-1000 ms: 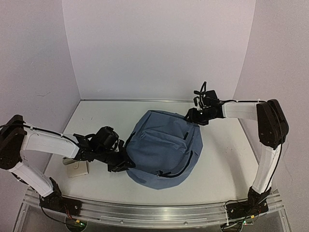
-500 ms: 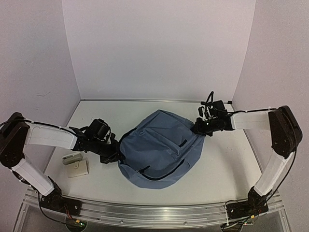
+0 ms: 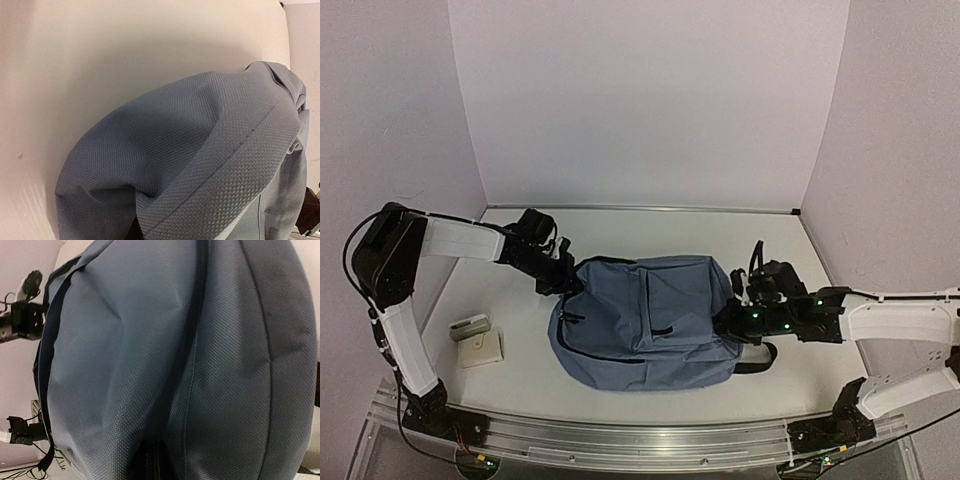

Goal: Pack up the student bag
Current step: Adjust the student bag at the center of the board.

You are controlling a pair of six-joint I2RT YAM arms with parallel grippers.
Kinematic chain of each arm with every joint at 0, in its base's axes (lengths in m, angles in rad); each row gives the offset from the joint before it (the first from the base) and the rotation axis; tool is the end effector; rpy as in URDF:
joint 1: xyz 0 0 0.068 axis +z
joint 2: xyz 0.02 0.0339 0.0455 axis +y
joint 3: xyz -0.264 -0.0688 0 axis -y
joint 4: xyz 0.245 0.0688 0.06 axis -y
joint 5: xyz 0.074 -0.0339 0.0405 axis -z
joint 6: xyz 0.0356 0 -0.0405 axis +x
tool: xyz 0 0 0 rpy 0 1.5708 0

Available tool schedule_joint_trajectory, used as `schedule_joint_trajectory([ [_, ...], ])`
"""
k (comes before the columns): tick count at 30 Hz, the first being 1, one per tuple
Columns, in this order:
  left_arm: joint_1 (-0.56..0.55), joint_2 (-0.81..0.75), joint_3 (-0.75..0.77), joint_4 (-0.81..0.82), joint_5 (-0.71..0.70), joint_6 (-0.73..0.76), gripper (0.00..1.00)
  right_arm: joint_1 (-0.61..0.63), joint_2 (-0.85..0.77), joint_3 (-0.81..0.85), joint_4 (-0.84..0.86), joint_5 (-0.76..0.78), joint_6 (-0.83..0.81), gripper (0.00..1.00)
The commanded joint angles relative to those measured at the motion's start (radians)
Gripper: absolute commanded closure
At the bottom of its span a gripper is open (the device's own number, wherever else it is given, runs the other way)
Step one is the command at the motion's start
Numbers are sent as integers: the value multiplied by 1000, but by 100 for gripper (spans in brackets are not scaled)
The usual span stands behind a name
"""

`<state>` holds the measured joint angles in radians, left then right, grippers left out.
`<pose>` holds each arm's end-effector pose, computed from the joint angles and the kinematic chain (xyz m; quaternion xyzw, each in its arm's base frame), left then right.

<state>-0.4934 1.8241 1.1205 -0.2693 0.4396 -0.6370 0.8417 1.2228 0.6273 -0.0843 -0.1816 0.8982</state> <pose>0.3201 -0.1893 0.1685 -0.0029 0.9349 -0.3299 0.1311 0.1626 0.1916 0.2054 -0.0137 0.8994 0.3808 0.2142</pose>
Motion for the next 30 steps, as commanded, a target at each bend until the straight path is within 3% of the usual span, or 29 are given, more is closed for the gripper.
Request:
schedule_joint_trajectory([
  [1,59,93,212,71,27,94,99,91,-98,-15,-31,-14,130,100],
  [4,59,122,272,35,36,138,85,109,-110,26,-82,18,101,97],
  [5,60,115,274,28,21,147,76,109,-115,54,-131,52,78,86],
  [7,60,78,264,-7,-24,177,54,110,-119,119,-239,126,25,54],
  [9,59,24,251,-58,-73,210,37,110,-124,198,-321,175,-26,37],
  [10,59,-3,243,-83,-107,223,33,111,-127,232,-342,181,-55,35],
  [13,56,-114,201,-149,-159,245,25,119,-133,296,-352,164,-138,34],
  [19,-71,-301,78,-165,-184,250,24,166,-43,400,-344,121,-261,41],
  [23,-166,-379,-7,-129,-195,162,24,179,91,426,-327,60,-263,54],
  [30,-234,-448,-138,-32,-165,45,24,215,196,440,-252,2,-225,54],
])
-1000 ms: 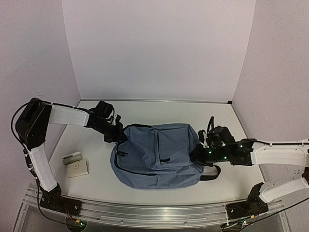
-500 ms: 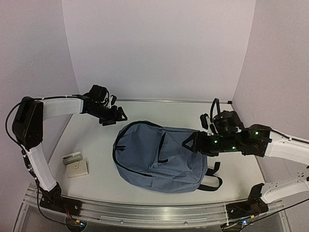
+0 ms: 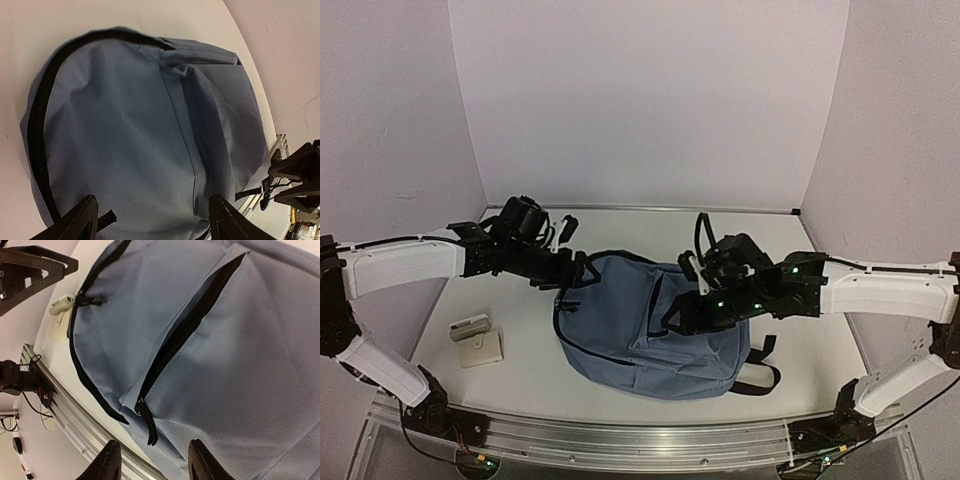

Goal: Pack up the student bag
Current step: Adjust the student bag at the center of the board, then unzip the student bag at the center of the board.

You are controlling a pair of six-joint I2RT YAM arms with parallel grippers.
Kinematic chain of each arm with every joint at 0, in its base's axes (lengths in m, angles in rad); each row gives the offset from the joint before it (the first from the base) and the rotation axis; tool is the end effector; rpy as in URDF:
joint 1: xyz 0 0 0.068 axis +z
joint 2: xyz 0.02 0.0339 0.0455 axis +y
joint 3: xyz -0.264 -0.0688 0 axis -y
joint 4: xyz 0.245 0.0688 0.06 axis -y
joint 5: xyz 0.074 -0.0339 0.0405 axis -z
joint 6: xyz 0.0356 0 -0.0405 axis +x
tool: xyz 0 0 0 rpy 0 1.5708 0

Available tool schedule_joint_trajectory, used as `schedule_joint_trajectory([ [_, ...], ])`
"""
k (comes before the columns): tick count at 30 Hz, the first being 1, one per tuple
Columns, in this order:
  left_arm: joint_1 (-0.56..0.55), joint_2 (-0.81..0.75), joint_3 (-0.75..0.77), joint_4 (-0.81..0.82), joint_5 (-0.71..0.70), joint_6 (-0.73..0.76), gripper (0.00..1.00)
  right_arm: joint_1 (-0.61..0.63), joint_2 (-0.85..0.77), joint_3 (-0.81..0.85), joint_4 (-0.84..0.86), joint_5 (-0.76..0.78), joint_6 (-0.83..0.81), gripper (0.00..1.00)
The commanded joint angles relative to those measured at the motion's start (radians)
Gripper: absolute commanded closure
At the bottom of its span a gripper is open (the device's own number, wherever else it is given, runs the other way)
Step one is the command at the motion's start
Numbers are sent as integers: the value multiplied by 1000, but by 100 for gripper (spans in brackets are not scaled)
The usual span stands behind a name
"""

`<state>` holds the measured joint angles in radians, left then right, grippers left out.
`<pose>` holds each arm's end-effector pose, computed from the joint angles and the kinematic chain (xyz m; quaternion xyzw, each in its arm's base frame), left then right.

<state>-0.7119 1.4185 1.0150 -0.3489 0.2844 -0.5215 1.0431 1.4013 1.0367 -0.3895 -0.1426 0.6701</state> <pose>0.2265 -0.2086 0.2595 0.1425 0.8987 -0.3339 0.2461 0.1494 0.2664 0.2676 -0.1975 0.8943 0.3421 0.2100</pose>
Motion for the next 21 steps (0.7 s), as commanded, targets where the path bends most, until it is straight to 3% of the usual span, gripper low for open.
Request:
schedule_joint_trajectory([
  [1,-23,-44,-36,40,-9,-74,24,13,25,30,56,-35,6,54],
  [15,-89,-63,-86,40,4,-109,24,19,95,22,95,-39,31,68],
  [17,-98,-63,-87,51,5,-110,24,19,98,22,101,-42,32,76],
  [19,-115,-61,-89,73,21,-106,24,20,103,25,105,-51,32,92],
  [21,-141,-60,-92,117,41,-102,24,20,102,32,105,-57,31,99],
])
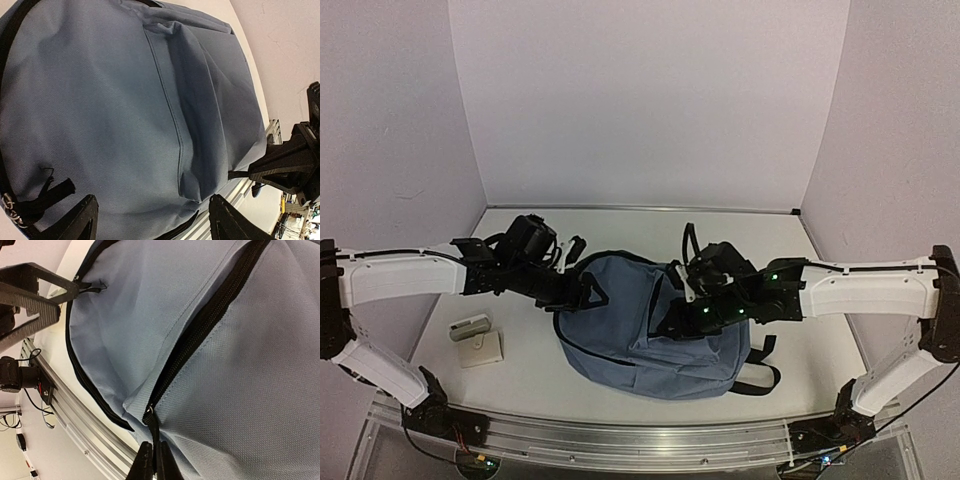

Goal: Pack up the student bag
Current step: Unzip the student bag at the center of the board.

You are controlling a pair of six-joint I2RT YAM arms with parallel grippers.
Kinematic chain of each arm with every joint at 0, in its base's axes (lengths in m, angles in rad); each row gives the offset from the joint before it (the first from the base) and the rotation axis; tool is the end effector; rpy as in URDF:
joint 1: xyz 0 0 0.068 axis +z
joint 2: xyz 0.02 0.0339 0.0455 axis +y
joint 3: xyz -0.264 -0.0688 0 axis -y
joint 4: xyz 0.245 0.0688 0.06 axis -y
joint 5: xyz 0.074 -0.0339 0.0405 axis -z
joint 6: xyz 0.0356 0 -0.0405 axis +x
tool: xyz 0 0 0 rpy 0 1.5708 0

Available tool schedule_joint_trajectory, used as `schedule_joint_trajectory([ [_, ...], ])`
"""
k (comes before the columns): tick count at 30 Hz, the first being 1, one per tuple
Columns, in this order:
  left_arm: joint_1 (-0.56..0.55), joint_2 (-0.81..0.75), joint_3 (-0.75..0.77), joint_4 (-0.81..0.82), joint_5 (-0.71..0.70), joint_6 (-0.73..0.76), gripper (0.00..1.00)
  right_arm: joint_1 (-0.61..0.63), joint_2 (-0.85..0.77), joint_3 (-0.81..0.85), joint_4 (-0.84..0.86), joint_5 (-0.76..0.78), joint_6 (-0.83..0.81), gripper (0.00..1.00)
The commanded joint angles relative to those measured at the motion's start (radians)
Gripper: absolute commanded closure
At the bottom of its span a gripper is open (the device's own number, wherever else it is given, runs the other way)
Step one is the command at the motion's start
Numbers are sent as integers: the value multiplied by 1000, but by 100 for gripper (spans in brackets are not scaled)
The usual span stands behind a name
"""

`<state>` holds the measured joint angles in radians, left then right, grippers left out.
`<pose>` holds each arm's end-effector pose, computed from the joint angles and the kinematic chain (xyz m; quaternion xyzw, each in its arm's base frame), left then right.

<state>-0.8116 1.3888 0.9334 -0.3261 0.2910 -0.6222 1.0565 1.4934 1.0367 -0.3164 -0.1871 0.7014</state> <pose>0.1959 -0.2213 0.2431 0.1419 0.9040 -0.3509 0.1988 0.1536 0.2853 0.2464 -0.1978 0.8966 0.3527 0.1804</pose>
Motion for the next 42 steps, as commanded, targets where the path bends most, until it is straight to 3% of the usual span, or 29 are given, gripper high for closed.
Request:
schedule_joint_trajectory([
  [1,-58,-29,-14,123,45,0,24,7,5,35,31,-11,-1,100],
  [6,-141,25,-30,272,77,9,23,6,-26,58,31,65,11,100],
  [11,-211,127,23,261,55,51,26,5,-9,94,31,163,23,100],
  [15,-227,167,24,270,38,44,38,2,-2,117,31,232,44,100],
  [24,-256,219,38,318,-28,33,52,1,12,127,35,234,49,100],
  [27,-261,232,55,310,-47,43,65,0,7,119,34,252,57,100],
  [31,-264,242,62,290,-53,46,90,-7,5,118,34,316,74,100],
  [34,-267,236,50,282,-58,40,100,-17,15,129,35,373,79,100],
  [42,-276,242,17,272,-55,16,100,-98,84,151,83,459,60,100],
])
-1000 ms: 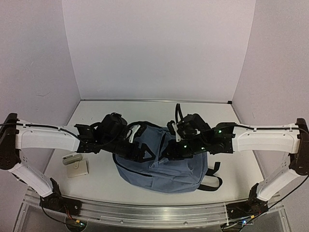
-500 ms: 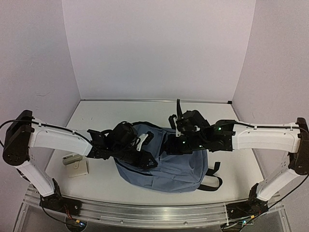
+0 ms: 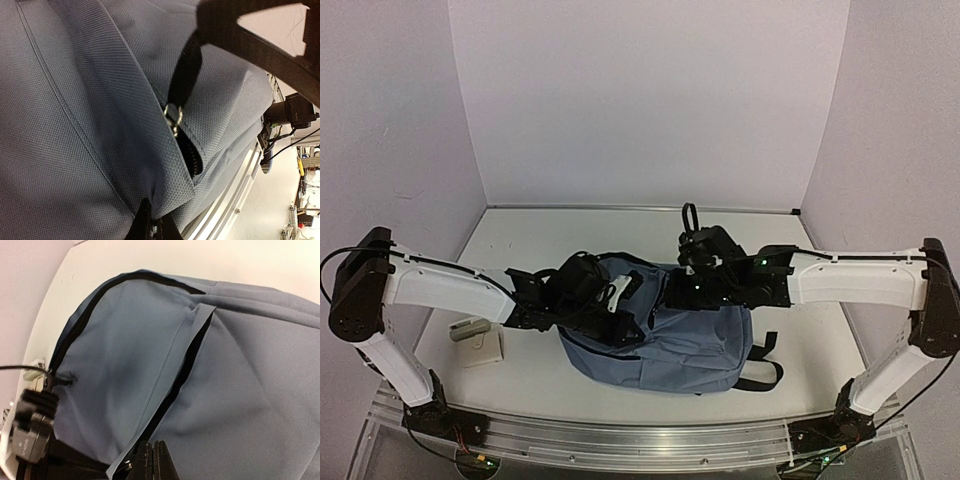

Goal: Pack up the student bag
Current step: Unzip the student bag at the center of the board.

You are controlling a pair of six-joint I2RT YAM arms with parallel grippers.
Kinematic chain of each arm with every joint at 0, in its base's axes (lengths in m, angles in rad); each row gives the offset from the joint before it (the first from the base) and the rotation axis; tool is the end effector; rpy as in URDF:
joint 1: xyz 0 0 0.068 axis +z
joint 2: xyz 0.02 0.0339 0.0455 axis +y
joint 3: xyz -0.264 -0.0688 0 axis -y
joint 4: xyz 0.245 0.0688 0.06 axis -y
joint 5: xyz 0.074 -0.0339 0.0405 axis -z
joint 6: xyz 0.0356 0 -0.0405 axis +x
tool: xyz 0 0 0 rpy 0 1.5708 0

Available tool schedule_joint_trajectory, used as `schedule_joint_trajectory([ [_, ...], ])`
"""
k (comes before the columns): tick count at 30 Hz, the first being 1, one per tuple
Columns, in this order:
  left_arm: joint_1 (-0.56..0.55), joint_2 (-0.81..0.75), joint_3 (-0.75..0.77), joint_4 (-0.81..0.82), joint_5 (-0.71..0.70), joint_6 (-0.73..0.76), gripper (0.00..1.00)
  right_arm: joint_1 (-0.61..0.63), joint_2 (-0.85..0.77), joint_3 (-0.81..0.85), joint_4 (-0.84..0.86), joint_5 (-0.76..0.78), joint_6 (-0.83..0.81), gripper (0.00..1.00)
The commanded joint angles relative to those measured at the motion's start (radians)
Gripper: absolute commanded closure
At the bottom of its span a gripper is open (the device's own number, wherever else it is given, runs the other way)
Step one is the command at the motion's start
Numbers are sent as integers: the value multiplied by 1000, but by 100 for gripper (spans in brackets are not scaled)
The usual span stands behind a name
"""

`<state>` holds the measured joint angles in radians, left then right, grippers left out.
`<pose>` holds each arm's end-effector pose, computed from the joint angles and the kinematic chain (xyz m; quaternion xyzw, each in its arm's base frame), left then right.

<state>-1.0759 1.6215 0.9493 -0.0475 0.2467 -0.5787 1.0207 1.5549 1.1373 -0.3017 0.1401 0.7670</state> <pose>0.1558 -0.3069 0.2000 0.2716 0.8636 -0.3774 0.1948 0.1853 0.2926 0.2610 -0.0863 0.9049 0.2812 0.3078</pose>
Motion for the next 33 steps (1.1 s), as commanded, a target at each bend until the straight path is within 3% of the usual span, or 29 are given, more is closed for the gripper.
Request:
schedule_joint_trajectory([
  [1,-13,12,-1,-8,-11,-30,100,-78,31,50,83,129,-9,100],
  [24,-24,24,-65,-9,-4,-98,100,-283,223,197,291,102,-147,100],
  [33,-26,12,-91,1,-10,-137,100,-328,350,198,327,75,-117,100],
])
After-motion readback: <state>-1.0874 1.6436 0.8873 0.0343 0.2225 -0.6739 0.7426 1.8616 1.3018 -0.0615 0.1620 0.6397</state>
